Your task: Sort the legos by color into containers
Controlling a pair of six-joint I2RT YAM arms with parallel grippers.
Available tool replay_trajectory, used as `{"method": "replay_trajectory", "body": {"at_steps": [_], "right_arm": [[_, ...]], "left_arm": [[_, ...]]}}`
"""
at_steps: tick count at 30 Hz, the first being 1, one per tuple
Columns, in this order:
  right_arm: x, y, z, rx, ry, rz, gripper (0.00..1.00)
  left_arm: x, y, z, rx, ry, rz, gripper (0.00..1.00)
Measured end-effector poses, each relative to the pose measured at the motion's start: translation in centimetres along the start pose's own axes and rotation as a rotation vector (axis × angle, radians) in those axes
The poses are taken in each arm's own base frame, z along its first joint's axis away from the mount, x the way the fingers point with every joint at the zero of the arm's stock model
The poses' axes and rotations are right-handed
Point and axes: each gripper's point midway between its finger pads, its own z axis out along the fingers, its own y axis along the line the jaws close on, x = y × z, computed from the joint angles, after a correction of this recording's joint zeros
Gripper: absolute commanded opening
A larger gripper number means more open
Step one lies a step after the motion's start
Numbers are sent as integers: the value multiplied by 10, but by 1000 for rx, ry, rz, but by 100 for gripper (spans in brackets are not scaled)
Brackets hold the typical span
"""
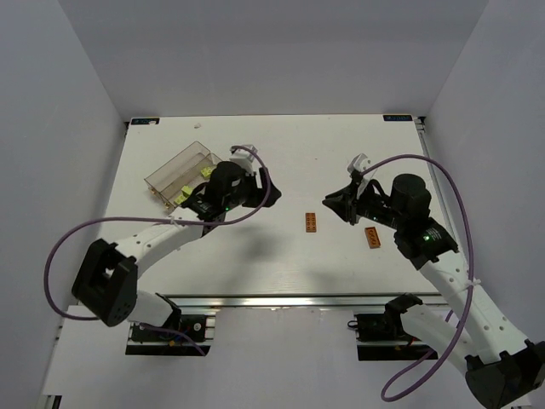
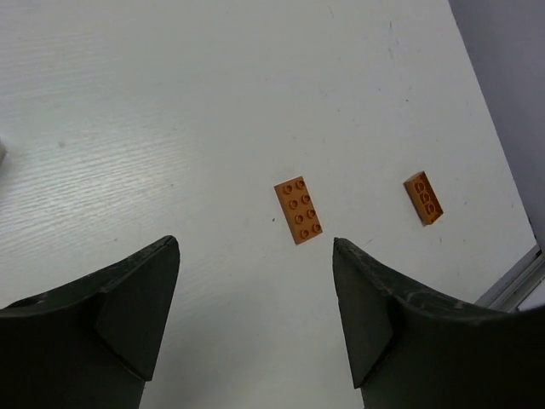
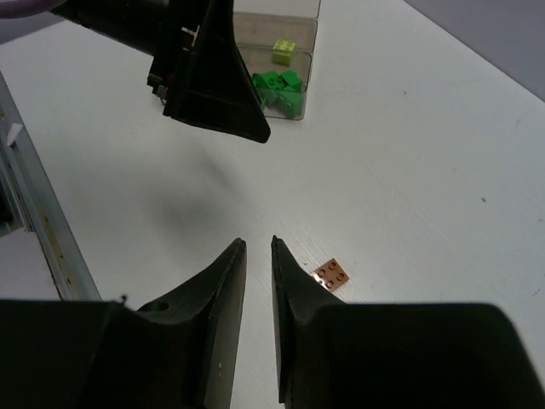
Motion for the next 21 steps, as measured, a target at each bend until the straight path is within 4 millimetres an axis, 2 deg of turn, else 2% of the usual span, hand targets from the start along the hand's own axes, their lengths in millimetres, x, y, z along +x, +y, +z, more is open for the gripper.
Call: {"method": "replay_trajectory", "body": {"at_steps": [3,6,11,16,21], "right_arm": [[14,-4,3,23,32,33,19],[21,-16,4,89,52,52,22],[10,-29,-12,210,-6,43,24],[-5,-35,-19,268,-61,35,24],[-5,-39,-21,291,-63,37,24]], "left_arm": [[13,-10,23,-19,57,17,77],[26,-13,44,-66,101,35,76],[46,-15,81,-167,179,79,76],[65,-28,119,-224,240,135,77],[98,-34,138,-271,318,182,79]]}}
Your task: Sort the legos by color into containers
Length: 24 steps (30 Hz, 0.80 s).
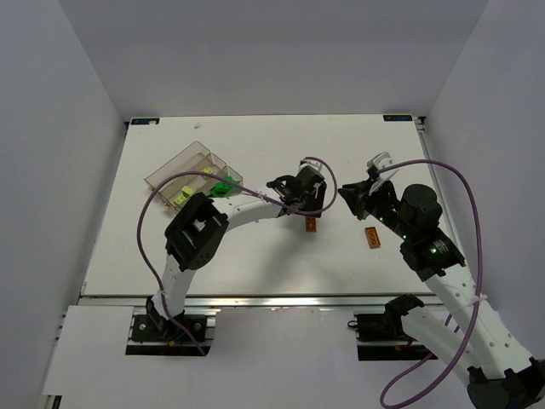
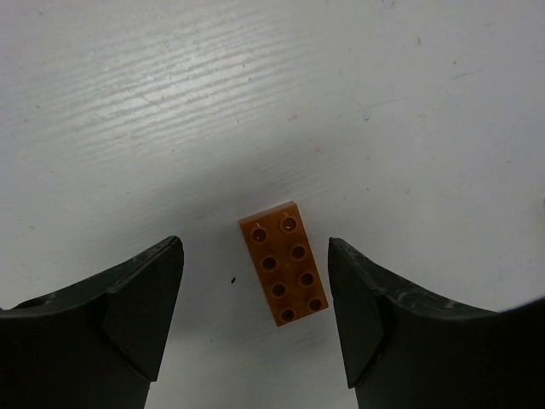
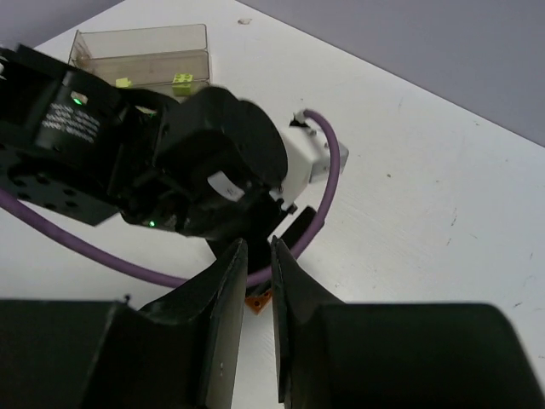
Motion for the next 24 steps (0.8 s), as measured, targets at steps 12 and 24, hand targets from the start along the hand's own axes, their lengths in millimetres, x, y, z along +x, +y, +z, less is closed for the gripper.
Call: {"method": "replay_trajectory", "body": {"at_steps": [12,24], "right_arm": [[-4,-3,-3,26,-14,-5,24],[-4,-3,-3,25,-14,-5,24]], "left_arm": [[29,6,13,-78,86,-27,80],[26,-10,9,-58,82,-23,80]]}}
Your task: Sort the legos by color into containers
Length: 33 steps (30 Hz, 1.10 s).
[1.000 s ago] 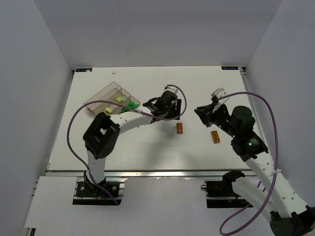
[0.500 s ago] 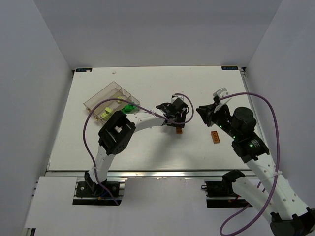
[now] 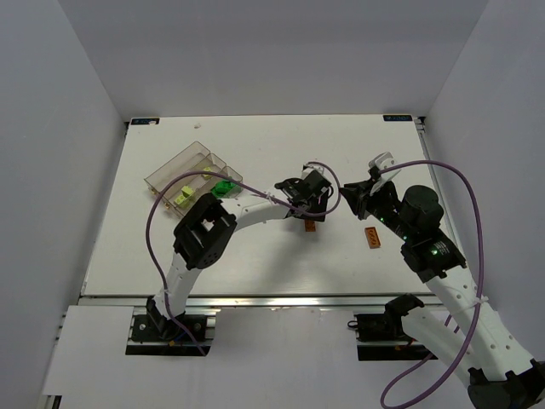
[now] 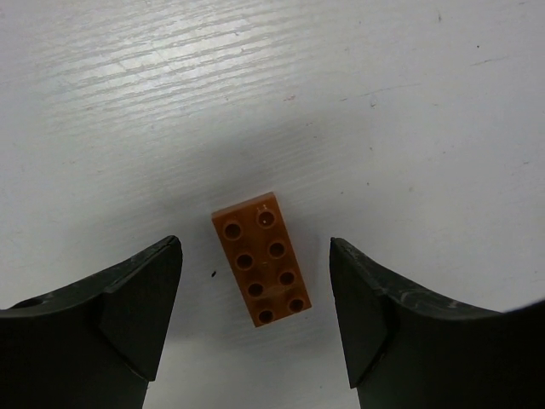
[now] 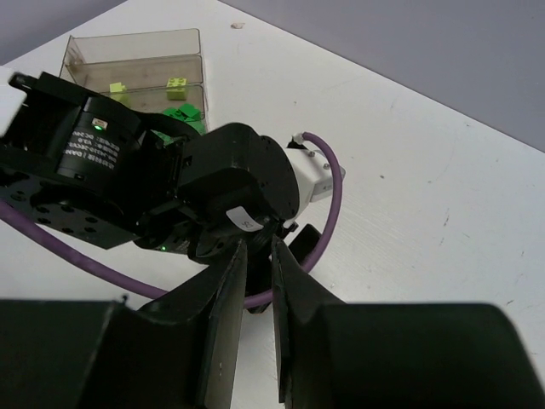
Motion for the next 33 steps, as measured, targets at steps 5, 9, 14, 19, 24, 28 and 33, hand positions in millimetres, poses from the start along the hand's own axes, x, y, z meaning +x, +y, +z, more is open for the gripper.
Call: {"method": "replay_trajectory", "body": {"at_steps": [5,9,14,19,24,28,33], "right_arm": [[0,1,0,-3,-1,-1,25],[0,1,0,-4,-2,-1,25],[-1,1,0,-4,-2,-1,25],[-2,1,0,-3,-8,-2,24],[-3,1,0,-4,-11,-3,24],[-3,1,-1,-4,-12,-3,24],[-3,1,0,-4,-16,-4,25]], "left_arm": [[10,-6,10,-30,24,10,79],[13,-6,11,-65,18,15,74],[17,-2,9,-93,27,18,52],[19,0,9,-102,31,19,39],[18,2,10,-106,24,26,19],[17,4,10,-101,21,49,16],[20,25,2,-97,37,90,15]]}}
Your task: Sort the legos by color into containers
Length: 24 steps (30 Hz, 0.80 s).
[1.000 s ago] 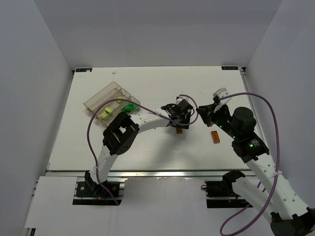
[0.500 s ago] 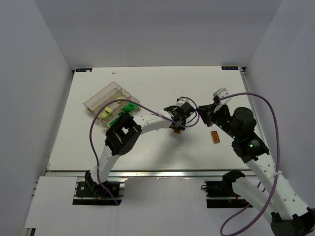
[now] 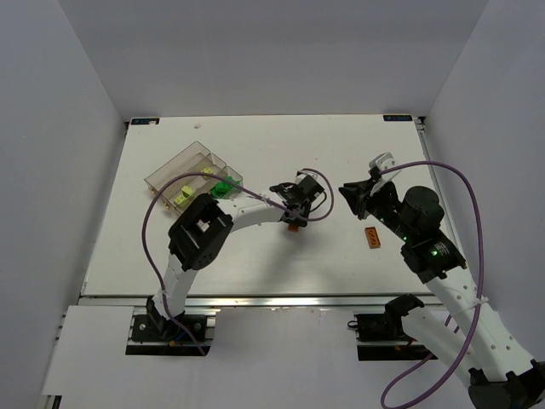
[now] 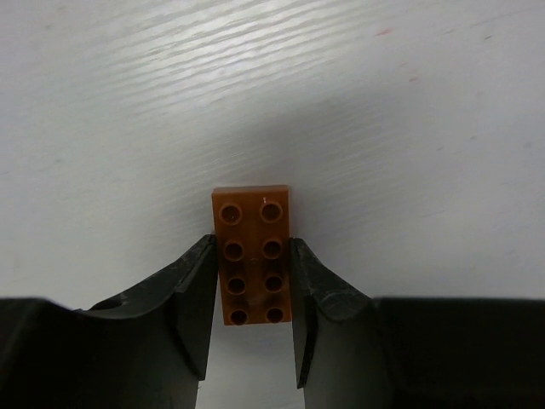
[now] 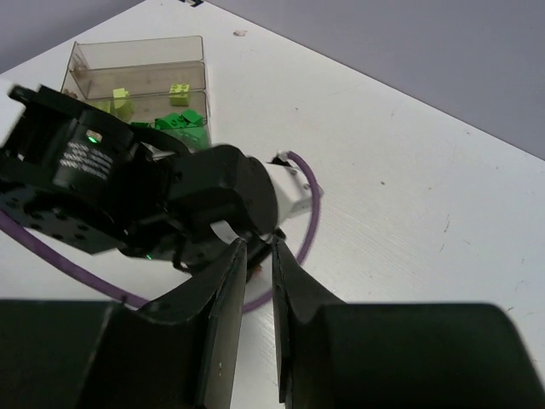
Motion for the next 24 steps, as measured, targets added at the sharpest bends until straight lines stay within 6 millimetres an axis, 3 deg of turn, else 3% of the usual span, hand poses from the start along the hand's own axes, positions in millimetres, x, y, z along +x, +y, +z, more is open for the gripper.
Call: {"method": "replay_trajectory", "body": {"at_steps": [3,5,16,20,24], "right_arm": [[-1,0,0,-2,-6,0,25],[-2,1,0,-3,-8,0,25],[1,5,0,-25,-11,0,25],[1,6,-1,-30,-12,0,25],[0,7,-1,-37,-13,2,25]], "left_arm": [[4,29,-9,0,19,6,12],[-4,54,-19,-8,5,-7,12],[-114,163,-106,-45,-331,-153,10],[-133,219,-110,-132,-405,-203,8],[-137,277,-102,-225,-410,-243,8]]}}
